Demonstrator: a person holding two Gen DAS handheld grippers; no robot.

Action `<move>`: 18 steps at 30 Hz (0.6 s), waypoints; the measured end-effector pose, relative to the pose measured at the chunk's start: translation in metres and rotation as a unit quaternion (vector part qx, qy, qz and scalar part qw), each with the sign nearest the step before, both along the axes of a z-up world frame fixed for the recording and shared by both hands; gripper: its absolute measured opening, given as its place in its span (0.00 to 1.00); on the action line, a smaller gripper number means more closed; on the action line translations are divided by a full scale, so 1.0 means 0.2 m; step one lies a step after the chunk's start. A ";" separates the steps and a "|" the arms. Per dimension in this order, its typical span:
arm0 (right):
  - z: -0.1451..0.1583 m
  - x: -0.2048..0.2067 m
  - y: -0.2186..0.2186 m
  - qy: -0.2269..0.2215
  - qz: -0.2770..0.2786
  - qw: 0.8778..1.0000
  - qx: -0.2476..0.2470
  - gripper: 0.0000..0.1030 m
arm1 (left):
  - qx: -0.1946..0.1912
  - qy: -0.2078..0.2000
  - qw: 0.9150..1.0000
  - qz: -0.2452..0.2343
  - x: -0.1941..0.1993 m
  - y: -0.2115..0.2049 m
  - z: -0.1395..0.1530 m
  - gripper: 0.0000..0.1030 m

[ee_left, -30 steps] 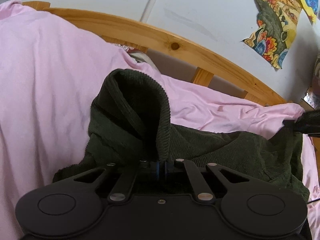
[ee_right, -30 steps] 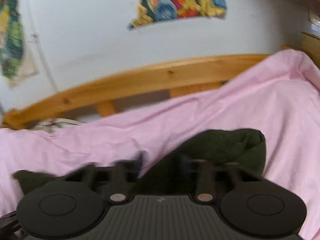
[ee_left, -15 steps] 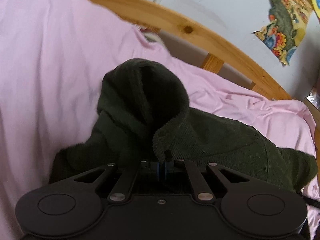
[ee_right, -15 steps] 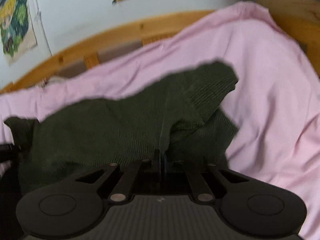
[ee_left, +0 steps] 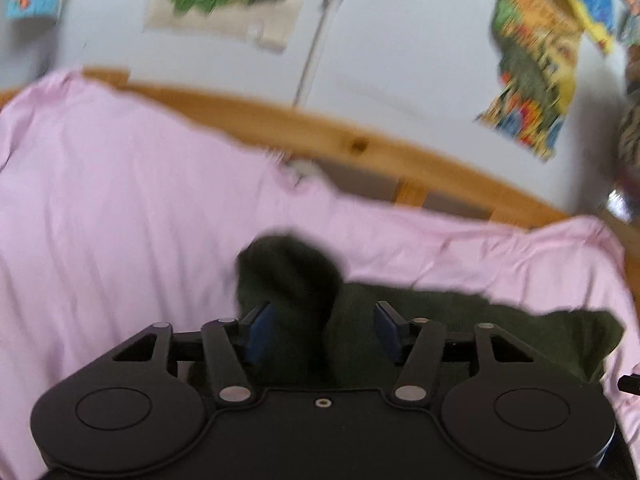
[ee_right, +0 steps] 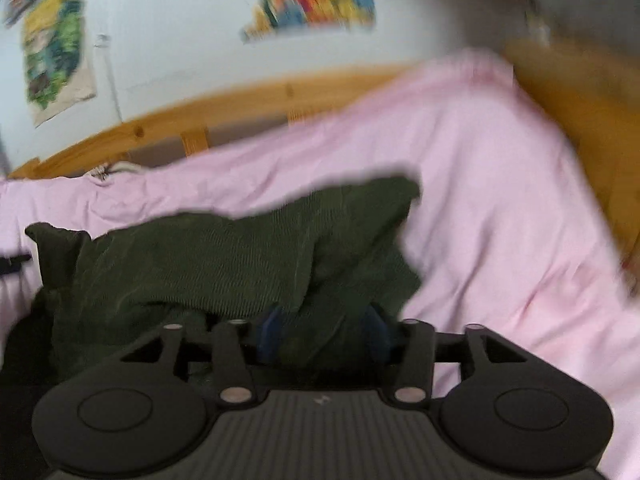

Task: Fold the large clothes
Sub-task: 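Lift the hem with both grippers and fold it toward the collar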

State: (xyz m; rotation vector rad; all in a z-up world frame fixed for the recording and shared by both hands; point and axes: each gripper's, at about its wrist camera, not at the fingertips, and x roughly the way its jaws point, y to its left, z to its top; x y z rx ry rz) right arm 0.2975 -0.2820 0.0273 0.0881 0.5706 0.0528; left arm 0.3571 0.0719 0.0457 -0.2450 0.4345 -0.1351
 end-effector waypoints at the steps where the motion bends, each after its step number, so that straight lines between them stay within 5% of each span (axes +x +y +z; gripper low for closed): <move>1: 0.04 -0.01 0.02 -0.027 0.002 0.999 -0.025 0.64 | 0.001 -0.014 1.000 -0.010 0.02 -0.03 0.03 0.61; 3: 0.10 0.02 0.06 -0.076 0.009 0.995 -0.067 0.78 | 0.016 -0.026 0.999 -0.029 0.07 -0.11 0.07 0.62; 6: 0.13 0.20 0.12 -0.107 0.023 0.990 -0.085 0.76 | 0.059 -0.038 0.997 -0.042 0.18 -0.26 0.07 0.63; 7: 0.12 0.28 0.14 -0.105 0.027 0.990 -0.091 0.67 | 0.070 -0.031 0.996 -0.033 0.22 -0.29 0.05 0.62; 10: 0.03 0.45 0.16 -0.079 0.015 0.990 -0.117 0.36 | 0.077 0.013 0.997 0.017 0.36 -0.26 -0.04 0.35; 13: -0.09 0.53 0.13 -0.062 -0.011 0.988 -0.143 0.31 | 0.074 0.053 0.993 0.078 0.43 -0.12 -0.15 0.07; 16: -0.24 0.54 0.08 -0.046 -0.013 0.986 -0.160 0.31 | 0.051 0.070 0.994 0.073 0.45 0.01 -0.26 0.02; 18: -0.33 0.54 0.05 -0.054 -0.006 0.987 -0.152 0.31 | 0.073 0.058 0.994 0.062 0.45 -0.01 -0.29 0.02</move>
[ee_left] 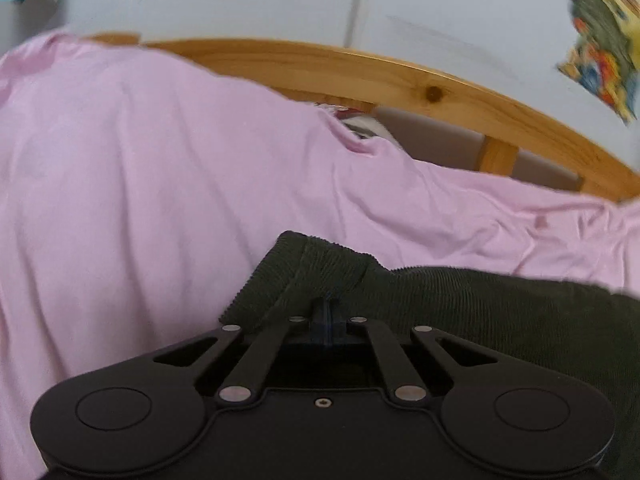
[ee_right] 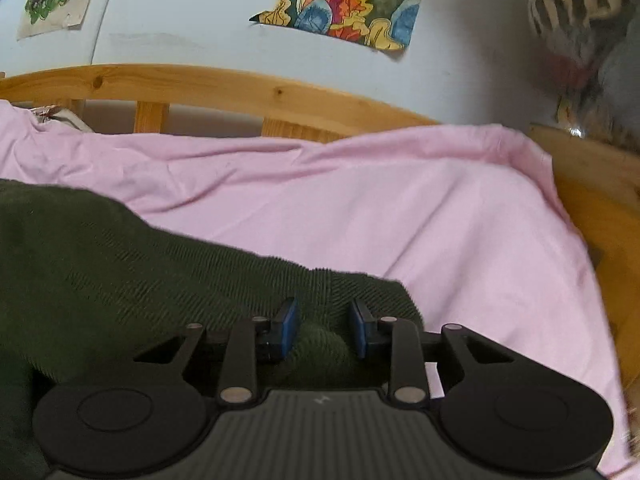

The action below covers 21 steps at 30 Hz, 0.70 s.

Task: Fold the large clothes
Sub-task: 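Lift the hem with both grippers and fold it toward the collar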

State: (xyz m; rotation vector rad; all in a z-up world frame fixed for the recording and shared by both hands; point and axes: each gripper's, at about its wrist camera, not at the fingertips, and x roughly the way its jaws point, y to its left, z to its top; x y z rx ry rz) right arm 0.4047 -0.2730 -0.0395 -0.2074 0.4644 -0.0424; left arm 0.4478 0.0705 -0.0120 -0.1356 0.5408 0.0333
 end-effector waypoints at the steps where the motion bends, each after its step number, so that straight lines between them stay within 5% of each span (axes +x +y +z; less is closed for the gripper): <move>1: -0.04 0.01 0.00 -0.008 0.005 1.000 0.001 0.31 | -0.002 -0.002 1.000 -0.001 0.01 0.00 -0.01 0.02; 5: -0.08 0.02 -0.06 -0.016 0.028 0.999 0.022 0.31 | -0.062 -0.013 0.998 -0.010 0.01 0.12 -0.06 0.02; 9: -0.02 0.02 -0.08 0.001 0.035 0.999 0.034 0.34 | 0.005 -0.004 1.000 -0.023 -0.02 0.04 0.00 0.02; 10: 0.04 0.01 -0.05 0.008 0.022 0.999 0.033 0.41 | 0.023 -0.003 0.999 -0.021 -0.05 -0.01 0.04 0.15; 11: 0.09 -0.02 -0.01 0.005 0.014 0.999 0.032 0.49 | 0.029 -0.007 0.999 -0.025 -0.08 -0.04 0.07 0.37; 13: 0.19 -0.11 0.08 -0.036 0.043 0.997 0.050 0.74 | 0.020 -0.041 0.997 -0.060 -0.18 -0.12 0.13 0.58; 16: 0.25 -0.14 0.28 -0.038 0.126 0.990 0.043 0.82 | 0.010 -0.048 0.991 -0.127 -0.27 -0.26 0.15 0.59; 21: 0.11 -0.07 0.48 0.016 0.162 0.986 0.029 0.82 | 0.061 0.035 0.986 -0.153 -0.26 -0.39 -0.02 0.58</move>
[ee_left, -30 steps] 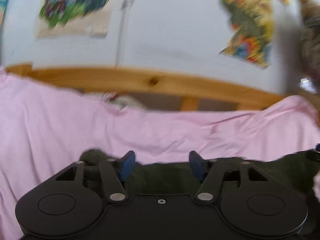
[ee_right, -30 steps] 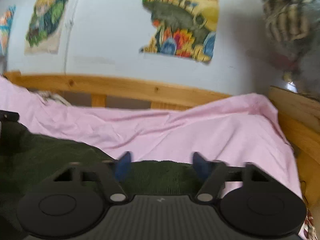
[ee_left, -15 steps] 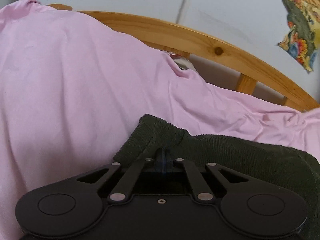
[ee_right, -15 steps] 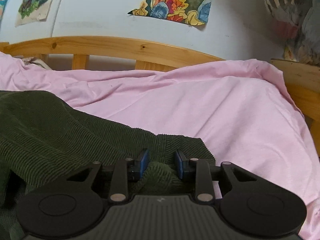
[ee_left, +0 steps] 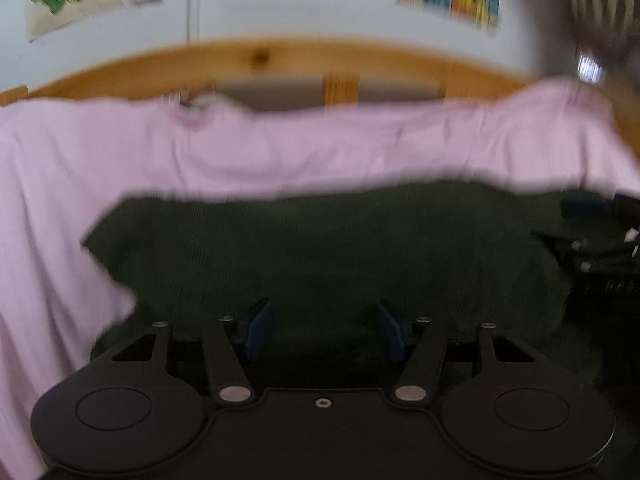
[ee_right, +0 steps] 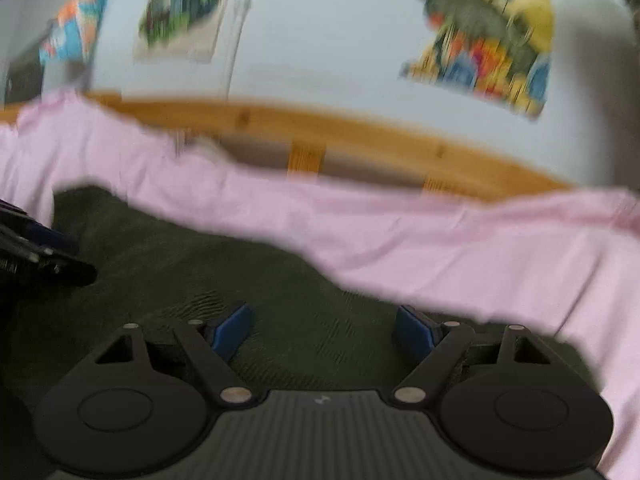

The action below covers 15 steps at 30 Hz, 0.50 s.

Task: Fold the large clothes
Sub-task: 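Lift the hem with both grippers and fold it toward the collar, then release the hem with both grippers and pull back from the shirt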

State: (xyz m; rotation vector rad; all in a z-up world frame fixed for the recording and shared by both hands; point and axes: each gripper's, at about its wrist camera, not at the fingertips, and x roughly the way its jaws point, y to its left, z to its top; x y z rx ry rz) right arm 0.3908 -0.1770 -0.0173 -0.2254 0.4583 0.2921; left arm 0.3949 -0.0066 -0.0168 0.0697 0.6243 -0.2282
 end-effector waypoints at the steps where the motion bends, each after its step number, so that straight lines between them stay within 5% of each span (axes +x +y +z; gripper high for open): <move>1: -0.06 0.01 0.01 0.007 0.000 1.000 -0.005 0.82 | -0.006 -0.003 1.000 -0.005 0.00 0.01 -0.03 0.59; 5: -0.15 -0.01 0.02 -0.027 -0.001 0.999 -0.020 0.85 | -0.012 -0.008 1.000 -0.004 0.02 0.03 -0.05 0.62; 9: -0.08 -0.03 -0.02 -0.003 0.001 1.000 0.000 0.86 | -0.023 0.003 1.000 0.002 0.00 0.06 -0.01 0.66; 12: 0.02 -0.10 -0.10 0.018 -0.016 0.999 0.032 0.98 | -0.039 0.008 0.999 0.008 -0.06 0.11 0.05 0.82; 15: 0.09 -0.23 -0.18 0.028 -0.031 0.998 0.049 1.00 | -0.042 0.007 0.998 0.036 -0.16 0.17 0.09 0.94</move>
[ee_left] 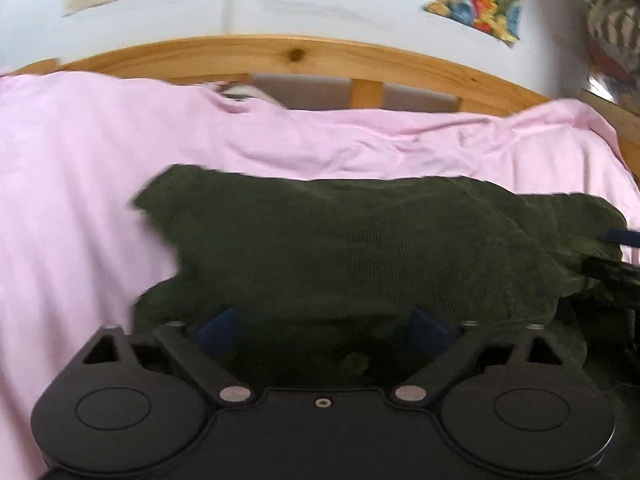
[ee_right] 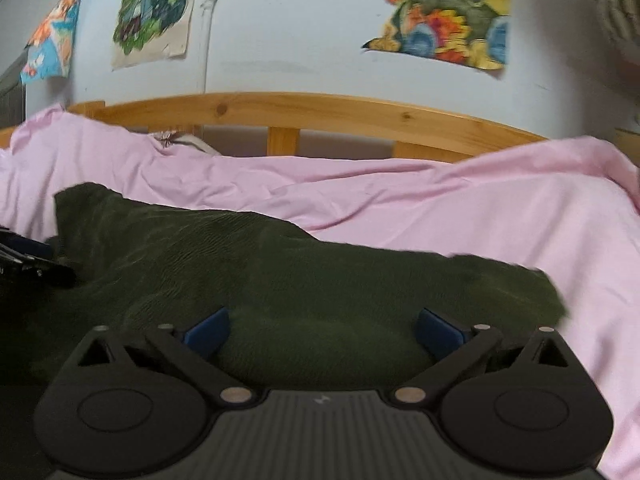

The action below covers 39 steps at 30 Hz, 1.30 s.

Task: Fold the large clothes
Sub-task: 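Release the hem with both grippers and pull back from the shirt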

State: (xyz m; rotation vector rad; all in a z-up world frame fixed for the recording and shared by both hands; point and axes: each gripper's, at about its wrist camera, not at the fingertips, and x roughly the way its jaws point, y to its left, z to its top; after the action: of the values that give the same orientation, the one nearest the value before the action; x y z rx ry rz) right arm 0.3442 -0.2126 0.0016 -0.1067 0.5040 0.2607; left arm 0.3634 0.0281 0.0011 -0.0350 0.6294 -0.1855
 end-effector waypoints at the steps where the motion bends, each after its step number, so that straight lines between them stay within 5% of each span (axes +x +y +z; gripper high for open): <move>1: 0.02 -0.04 -0.02 0.004 0.000 1.000 0.001 1.00 | -0.004 0.003 1.000 0.009 -0.03 0.03 0.02 0.94; 8: 0.12 -0.35 -0.08 0.046 0.015 0.999 -0.009 1.00 | 0.014 -0.004 0.999 0.035 -0.29 0.13 0.17 0.99; 18: 0.23 -0.95 -0.03 0.050 0.094 0.994 -0.003 1.00 | 0.032 -0.005 0.999 -0.027 -0.88 -0.01 0.27 0.99; 24: 0.11 -1.34 0.13 0.060 0.239 0.965 -0.086 1.00 | 0.050 0.032 0.992 -0.110 -1.25 -0.10 0.14 0.99; 30: -0.10 -1.49 0.28 0.106 0.296 0.928 -0.199 1.00 | 0.103 0.083 0.979 -0.155 -1.43 -0.11 -0.03 0.99; 36: -0.09 -1.37 0.30 0.079 0.253 0.946 -0.189 0.99 | 0.101 0.070 0.980 -0.159 -1.47 -0.11 -0.04 0.99; 39: -0.08 -1.37 0.29 0.055 0.255 0.948 -0.184 0.91 | 0.101 0.055 0.979 -0.169 -1.49 -0.13 -0.02 0.99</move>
State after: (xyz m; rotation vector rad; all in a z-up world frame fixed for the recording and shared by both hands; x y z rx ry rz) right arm 0.0700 -0.1551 -0.0139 -0.5952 0.6292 0.6810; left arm 0.0653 0.0023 -0.0039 0.2603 0.7598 -0.4504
